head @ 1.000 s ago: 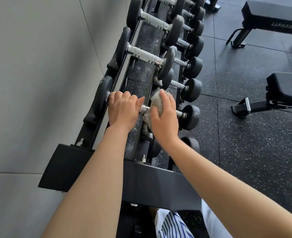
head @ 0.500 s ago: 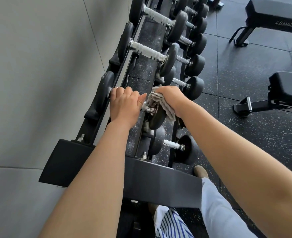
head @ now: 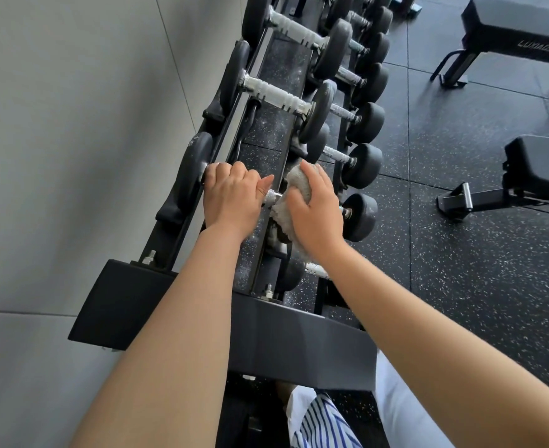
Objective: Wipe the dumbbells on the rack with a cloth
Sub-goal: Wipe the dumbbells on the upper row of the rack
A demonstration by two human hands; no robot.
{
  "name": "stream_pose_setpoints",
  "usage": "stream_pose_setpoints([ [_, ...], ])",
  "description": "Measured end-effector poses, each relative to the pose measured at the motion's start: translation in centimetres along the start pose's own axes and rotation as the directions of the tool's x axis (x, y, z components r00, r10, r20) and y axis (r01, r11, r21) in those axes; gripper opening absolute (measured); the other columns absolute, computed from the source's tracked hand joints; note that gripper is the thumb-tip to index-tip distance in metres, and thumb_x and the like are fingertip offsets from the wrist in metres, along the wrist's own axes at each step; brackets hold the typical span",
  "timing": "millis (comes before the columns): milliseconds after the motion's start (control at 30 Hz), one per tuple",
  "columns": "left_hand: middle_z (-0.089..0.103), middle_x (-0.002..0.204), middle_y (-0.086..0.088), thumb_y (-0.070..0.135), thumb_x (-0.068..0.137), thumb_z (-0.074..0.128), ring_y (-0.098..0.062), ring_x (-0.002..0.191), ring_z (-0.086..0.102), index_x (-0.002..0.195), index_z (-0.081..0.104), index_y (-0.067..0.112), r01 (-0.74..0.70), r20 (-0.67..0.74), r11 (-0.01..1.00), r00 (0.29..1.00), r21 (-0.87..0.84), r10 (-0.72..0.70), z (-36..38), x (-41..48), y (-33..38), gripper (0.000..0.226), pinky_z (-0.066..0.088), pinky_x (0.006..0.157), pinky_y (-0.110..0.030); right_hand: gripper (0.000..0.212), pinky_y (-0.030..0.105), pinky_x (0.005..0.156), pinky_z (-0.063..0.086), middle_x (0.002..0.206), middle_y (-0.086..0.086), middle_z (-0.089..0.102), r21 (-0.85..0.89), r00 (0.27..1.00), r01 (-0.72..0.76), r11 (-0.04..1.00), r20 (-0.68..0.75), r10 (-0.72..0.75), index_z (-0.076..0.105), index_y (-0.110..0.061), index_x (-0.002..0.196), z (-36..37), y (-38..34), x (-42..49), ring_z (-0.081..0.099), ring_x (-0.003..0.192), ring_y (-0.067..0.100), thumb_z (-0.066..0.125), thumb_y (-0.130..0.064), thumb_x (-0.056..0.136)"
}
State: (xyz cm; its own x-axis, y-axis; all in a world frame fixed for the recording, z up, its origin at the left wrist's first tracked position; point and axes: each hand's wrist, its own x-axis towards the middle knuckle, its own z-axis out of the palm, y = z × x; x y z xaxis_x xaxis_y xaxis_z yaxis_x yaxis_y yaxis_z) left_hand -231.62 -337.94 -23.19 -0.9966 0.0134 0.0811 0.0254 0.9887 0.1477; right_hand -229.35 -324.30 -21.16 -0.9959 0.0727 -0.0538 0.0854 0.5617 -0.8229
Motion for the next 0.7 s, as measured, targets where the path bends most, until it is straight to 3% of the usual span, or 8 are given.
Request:
stream_pose_setpoints([
  [100, 0.058, 0.106, -0.008, 0.048, 0.102, 0.017, -0.030, 0.107, 0.044, 0.102, 0.061, 0.014, 0.001, -0.003, 1.000, 1.000, 0.012, -0.001, 0.1, 0.0, 0.0, 0.055, 0.019, 0.105, -0.042, 0.027, 0.048, 0.083, 0.056, 0.093, 0.010, 0.069, 0.029, 0.991, -0.082, 0.996, 0.109, 0.078, 0.064, -0.008, 0.113, -1.0, -0.7, 2.8, 0.063, 0.079, 0.018, 0.047, -0.019, 0.095],
  [233, 0.058, 0.108, -0.008, 0.047, 0.102, 0.018, -0.030, 0.108, 0.043, 0.104, 0.062, 0.014, 0.002, 0.003, 1.000, 1.000, 0.010, -0.002, -0.1, 0.0, 0.0, 0.055, 0.018, 0.105, -0.041, 0.014, 0.024, 0.050, 0.046, 0.060, 0.004, 0.049, 0.059, 0.906, -0.274, 0.960, 0.351, 0.237, 0.061, -0.005, 0.081, -2.3, -1.6, 5.8, 0.044, 0.044, 0.011, 0.053, -0.012, 0.090],
  [333, 0.057, 0.110, -0.008, 0.047, 0.102, 0.018, -0.030, 0.110, 0.042, 0.105, 0.061, 0.015, 0.008, 0.012, 1.000, 1.000, 0.011, -0.008, -0.1, 0.0, 0.1, 0.055, 0.017, 0.107, -0.041, 0.011, 0.024, 0.055, 0.044, 0.067, 0.009, 0.048, 0.147, 0.896, -0.327, 0.934, 0.363, 0.257, 0.057, -0.010, 0.077, -2.4, -1.3, 6.0, 0.045, 0.054, 0.016, 0.056, -0.010, 0.088],
  [433, 0.058, 0.111, -0.007, 0.048, 0.102, 0.018, -0.030, 0.111, 0.042, 0.106, 0.062, 0.015, 0.017, 0.010, 1.000, 1.000, 0.015, -0.017, -0.1, 0.0, 0.1, 0.055, 0.016, 0.107, -0.041, 0.014, 0.020, 0.052, 0.048, 0.072, 0.003, 0.061, 0.249, 0.929, -0.306, 0.919, 0.289, 0.231, 0.063, -0.019, 0.102, -1.5, -0.9, 4.4, 0.056, 0.051, 0.009, 0.050, -0.016, 0.095],
  [500, 0.058, 0.111, -0.008, 0.049, 0.102, 0.018, -0.030, 0.111, 0.043, 0.107, 0.062, 0.015, 0.020, 0.012, 1.000, 1.000, 0.010, -0.020, -0.1, 0.0, 0.1, 0.055, 0.016, 0.107, -0.041, 0.039, 0.025, 0.080, 0.054, 0.114, 0.002, 0.065, 0.240, 0.972, -0.209, 0.948, 0.159, 0.174, 0.053, -0.028, 0.133, -0.5, -0.1, 2.5, 0.066, 0.092, 0.010, 0.049, -0.021, 0.096],
  [567, 0.059, 0.110, -0.008, 0.049, 0.102, 0.019, -0.031, 0.111, 0.043, 0.106, 0.062, 0.014, 0.019, 0.003, 1.000, 1.000, 0.006, -0.019, 0.0, 0.0, 0.1, 0.055, 0.017, 0.107, -0.042, 0.052, 0.011, 0.101, 0.033, 0.154, -0.004, 0.038, 0.201, 0.996, -0.092, 0.975, 0.040, 0.086, 0.040, -0.029, 0.148, 0.1, 0.3, 0.2, 0.039, 0.130, -0.001, 0.049, -0.021, 0.097],
  [633, 0.059, 0.108, -0.009, 0.048, 0.102, 0.020, -0.031, 0.109, 0.044, 0.105, 0.063, 0.014, 0.017, -0.016, 1.000, 1.000, 0.005, -0.017, 0.0, -0.1, 0.1, 0.055, 0.018, 0.107, -0.043, 0.055, -0.005, 0.084, 0.026, 0.162, -0.008, 0.020, 0.143, 1.000, -0.019, 0.990, 0.000, 0.020, 0.034, -0.028, 0.151, 0.5, 0.3, -1.4, 0.021, 0.121, -0.018, 0.048, -0.018, 0.100],
  [700, 0.059, 0.108, -0.008, 0.048, 0.102, 0.019, -0.031, 0.110, 0.044, 0.106, 0.062, 0.014, 0.017, -0.020, 1.000, 1.000, 0.014, -0.017, 0.0, -0.2, 0.1, 0.055, 0.018, 0.107, -0.043, 0.054, 0.000, 0.080, 0.031, 0.163, -0.009, 0.017, 0.068, 1.000, -0.007, 0.998, 0.018, 0.006, 0.033, -0.029, 0.152, 0.1, 0.1, -1.7, 0.025, 0.119, -0.016, 0.047, -0.020, 0.100],
])
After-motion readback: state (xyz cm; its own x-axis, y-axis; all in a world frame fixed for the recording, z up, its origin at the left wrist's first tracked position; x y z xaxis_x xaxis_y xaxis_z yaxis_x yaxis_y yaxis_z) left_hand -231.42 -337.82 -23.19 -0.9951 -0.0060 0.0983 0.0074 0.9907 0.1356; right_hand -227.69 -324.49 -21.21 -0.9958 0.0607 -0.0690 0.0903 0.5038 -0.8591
